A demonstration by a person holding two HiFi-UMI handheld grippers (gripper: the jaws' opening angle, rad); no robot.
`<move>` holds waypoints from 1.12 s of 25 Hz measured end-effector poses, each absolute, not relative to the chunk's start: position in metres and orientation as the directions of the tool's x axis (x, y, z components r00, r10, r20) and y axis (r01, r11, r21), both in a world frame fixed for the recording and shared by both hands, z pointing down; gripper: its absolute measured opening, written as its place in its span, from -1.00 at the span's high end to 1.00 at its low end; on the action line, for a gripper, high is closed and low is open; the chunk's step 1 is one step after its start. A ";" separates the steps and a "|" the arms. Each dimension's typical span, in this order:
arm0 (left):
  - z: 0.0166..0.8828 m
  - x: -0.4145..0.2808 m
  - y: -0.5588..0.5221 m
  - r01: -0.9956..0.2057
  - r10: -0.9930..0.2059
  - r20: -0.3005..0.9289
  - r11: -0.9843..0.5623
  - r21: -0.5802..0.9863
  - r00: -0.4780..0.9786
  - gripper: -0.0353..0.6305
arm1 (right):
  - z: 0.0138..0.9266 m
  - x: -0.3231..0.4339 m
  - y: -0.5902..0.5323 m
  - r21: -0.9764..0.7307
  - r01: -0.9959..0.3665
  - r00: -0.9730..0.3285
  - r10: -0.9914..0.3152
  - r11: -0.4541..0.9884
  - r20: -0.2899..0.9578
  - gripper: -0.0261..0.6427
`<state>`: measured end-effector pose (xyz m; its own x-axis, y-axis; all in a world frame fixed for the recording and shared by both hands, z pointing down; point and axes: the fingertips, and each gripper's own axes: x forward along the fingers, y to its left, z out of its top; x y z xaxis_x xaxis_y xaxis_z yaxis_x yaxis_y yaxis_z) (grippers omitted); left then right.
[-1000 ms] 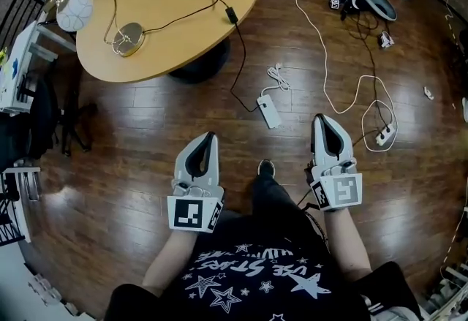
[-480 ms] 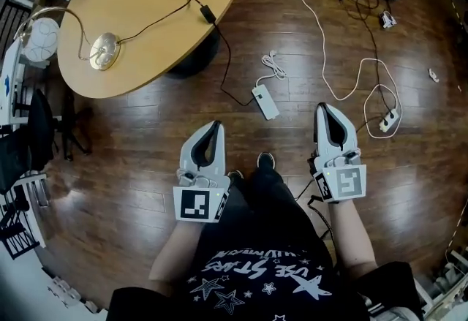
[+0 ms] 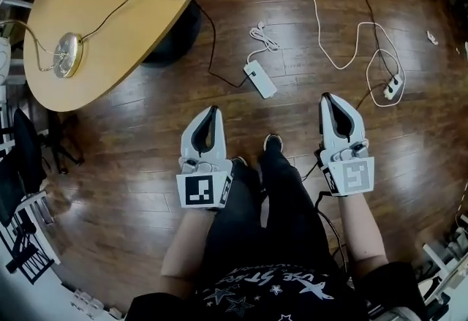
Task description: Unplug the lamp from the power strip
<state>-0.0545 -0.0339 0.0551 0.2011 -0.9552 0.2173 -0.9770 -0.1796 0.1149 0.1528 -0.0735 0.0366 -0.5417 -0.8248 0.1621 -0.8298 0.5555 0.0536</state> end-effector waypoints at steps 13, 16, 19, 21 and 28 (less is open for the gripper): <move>0.248 -0.063 -0.077 -0.970 -0.946 0.214 -0.237 0.047 0.242 0.88 | 0.226 0.134 -0.117 0.206 -0.738 -0.610 -0.766 0.643 0.205 0.89; 0.300 -0.053 -0.074 -0.953 -0.919 0.253 -0.300 0.044 0.301 0.88 | 0.270 0.132 -0.123 0.145 -0.746 -0.616 -0.757 0.650 0.218 0.89; 0.355 -0.029 -0.064 -0.912 -0.870 0.297 -0.409 0.008 0.393 0.88 | 0.312 0.135 -0.126 0.116 -0.737 -0.633 -0.739 0.666 0.230 0.90; 0.388 -0.020 -0.063 -0.902 -0.851 0.319 -0.431 0.027 0.416 0.88 | 0.347 0.139 -0.132 0.145 -0.719 -0.635 -0.728 0.680 0.260 0.90; 0.461 -0.009 -0.074 -0.871 -0.822 0.290 -0.476 0.121 0.490 0.88 | 0.447 0.142 -0.157 0.170 -0.710 -0.627 -0.723 0.683 0.290 0.89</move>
<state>-0.0088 -0.0737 0.4610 0.4897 -0.8222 0.2901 -0.8710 -0.4761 0.1211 0.1421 -0.1574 0.4466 -0.6266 -0.7233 0.2902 -0.7102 0.6833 0.1696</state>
